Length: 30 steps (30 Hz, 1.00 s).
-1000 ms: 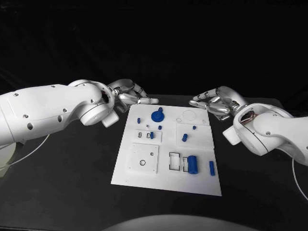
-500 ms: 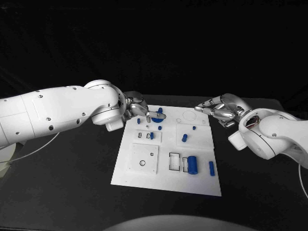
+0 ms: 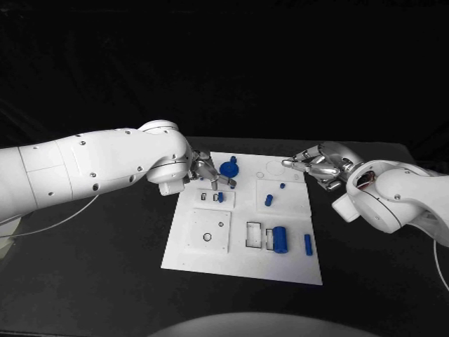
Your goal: Assemble the parts on the task board
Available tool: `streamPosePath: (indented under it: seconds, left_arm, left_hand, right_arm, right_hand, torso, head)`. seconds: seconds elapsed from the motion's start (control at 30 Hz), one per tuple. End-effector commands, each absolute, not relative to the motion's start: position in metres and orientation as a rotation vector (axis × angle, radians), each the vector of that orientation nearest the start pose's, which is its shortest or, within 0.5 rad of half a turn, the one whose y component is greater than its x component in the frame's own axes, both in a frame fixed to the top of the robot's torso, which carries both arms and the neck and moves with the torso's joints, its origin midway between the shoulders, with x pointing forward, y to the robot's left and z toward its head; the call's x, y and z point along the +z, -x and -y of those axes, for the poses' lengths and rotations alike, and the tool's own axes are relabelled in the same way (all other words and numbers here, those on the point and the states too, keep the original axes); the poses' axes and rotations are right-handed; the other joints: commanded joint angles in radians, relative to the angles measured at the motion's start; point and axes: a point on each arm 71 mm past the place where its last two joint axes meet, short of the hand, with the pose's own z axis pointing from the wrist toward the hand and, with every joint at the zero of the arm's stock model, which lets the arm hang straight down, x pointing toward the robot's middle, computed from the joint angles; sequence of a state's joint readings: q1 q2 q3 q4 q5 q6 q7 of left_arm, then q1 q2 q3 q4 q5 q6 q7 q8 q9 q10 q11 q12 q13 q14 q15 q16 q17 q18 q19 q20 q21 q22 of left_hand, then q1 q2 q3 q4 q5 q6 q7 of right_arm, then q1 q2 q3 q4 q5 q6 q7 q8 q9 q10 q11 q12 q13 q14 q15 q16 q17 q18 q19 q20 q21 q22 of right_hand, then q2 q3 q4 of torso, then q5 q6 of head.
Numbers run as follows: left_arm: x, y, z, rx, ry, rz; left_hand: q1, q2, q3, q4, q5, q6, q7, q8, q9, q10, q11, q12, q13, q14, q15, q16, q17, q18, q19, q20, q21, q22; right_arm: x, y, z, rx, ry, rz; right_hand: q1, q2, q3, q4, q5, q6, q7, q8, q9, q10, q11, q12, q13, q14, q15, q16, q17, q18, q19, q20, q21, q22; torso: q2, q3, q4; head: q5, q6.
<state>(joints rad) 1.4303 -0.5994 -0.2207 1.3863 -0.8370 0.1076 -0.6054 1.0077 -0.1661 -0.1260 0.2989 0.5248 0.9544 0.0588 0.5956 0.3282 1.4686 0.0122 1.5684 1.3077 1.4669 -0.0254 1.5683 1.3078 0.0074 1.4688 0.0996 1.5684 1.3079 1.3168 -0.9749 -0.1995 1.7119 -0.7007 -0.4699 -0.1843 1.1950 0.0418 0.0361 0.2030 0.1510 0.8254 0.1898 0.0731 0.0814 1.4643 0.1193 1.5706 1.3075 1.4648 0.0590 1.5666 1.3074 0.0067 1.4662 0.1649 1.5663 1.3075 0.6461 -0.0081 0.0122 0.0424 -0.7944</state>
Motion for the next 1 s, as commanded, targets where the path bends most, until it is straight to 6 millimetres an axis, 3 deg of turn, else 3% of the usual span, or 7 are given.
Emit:
streamPosePath:
  seconds: [0.03,0.3,0.87,1.0]
  left_arm:
    - [-0.193,-0.508,-0.142,-0.329,0.178,-2.48]
    - [-0.2,-0.511,-0.141,-0.261,0.139,-2.538]
    - [-0.208,-0.515,-0.131,-0.224,0.106,-2.528]
    - [-0.208,-0.516,-0.129,-0.224,0.106,-2.527]
  left_hand:
    - [0.013,0.023,0.016,0.0,-0.001,-0.004,0.001,-0.004,0.011,0.102,-0.008,0.002,0.263,0.104,-0.006,0.003,0.263,-0.007,0.102,-0.008,0.002,0.263]
    - [0.013,0.067,0.043,-0.002,-0.019,-0.032,0.003,0.014,0.064,0.102,-0.007,0.002,0.263,0.104,-0.007,0.003,0.263,-0.007,0.102,-0.012,0.002,0.263]
    - [0.015,0.078,0.052,-0.003,-0.035,-0.049,0.003,0.027,0.108,0.102,-0.007,0.002,0.263,0.104,-0.007,0.003,0.263,-0.007,0.102,-0.013,0.002,0.263]
    - [0.014,0.093,0.058,-0.003,-0.045,-0.053,0.002,0.029,0.122,0.102,-0.007,0.002,0.263,0.104,-0.007,0.003,0.263,-0.007,0.102,-0.013,0.002,0.263]
  right_arm:
    - [-0.191,-0.45,0.229,0.824,-0.631,-1.88]
    - [-0.193,-0.449,0.23,0.809,-0.63,-1.897]
    - [-0.197,-0.449,0.229,0.8,-0.624,-1.923]
    - [-0.198,-0.449,0.23,0.796,-0.623,-1.924]
  right_hand:
    - [-0.01,-0.002,-0.002,0.007,-0.002,0.0,0.01,0.003,0.002,0.106,0.009,0.0,0.263,0.106,0.009,0.004,0.263,-0.007,0.105,0.008,0.004,0.263]
    - [-0.01,-0.002,-0.003,0.007,-0.005,-0.001,0.014,0.003,0.002,0.106,0.012,0.0,0.263,0.106,0.011,0.004,0.263,-0.007,0.105,0.01,0.004,0.263]
    - [-0.013,0.002,-0.007,0.011,-0.007,-0.004,0.023,0.003,0.001,0.106,0.02,0.0,0.263,0.106,0.018,0.004,0.263,-0.007,0.105,0.015,0.004,0.263]
    - [-0.013,0.002,-0.007,0.011,-0.007,-0.004,0.024,0.003,0.001,0.106,0.021,0.0,0.263,0.106,0.019,0.004,0.263,-0.007,0.105,0.016,0.004,0.263]
  torso:
    - [0.0,0.0,-0.0022]
    - [0.0,0.0006,-0.0006]
    - [0.0,0.0007,0.0013]
    - [0.0,0.0007,0.0005]
  head:
    - [0.002,0.001]
    - [0.0,-0.001]
    - [0.002,0.001]
    - [0.003,-0.001]
